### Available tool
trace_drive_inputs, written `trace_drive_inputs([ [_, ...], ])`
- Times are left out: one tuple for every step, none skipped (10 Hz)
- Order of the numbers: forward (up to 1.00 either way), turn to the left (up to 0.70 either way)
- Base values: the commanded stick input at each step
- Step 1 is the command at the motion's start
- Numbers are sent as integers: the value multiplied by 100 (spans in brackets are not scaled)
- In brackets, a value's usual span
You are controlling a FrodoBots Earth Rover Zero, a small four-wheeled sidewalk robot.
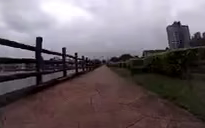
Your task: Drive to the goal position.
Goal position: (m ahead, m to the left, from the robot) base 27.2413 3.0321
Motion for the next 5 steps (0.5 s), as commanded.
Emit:
trace_drive_inputs([
  [100,0],
  [100,0],
  [100,0],
  [100,0],
  [100,0],
])
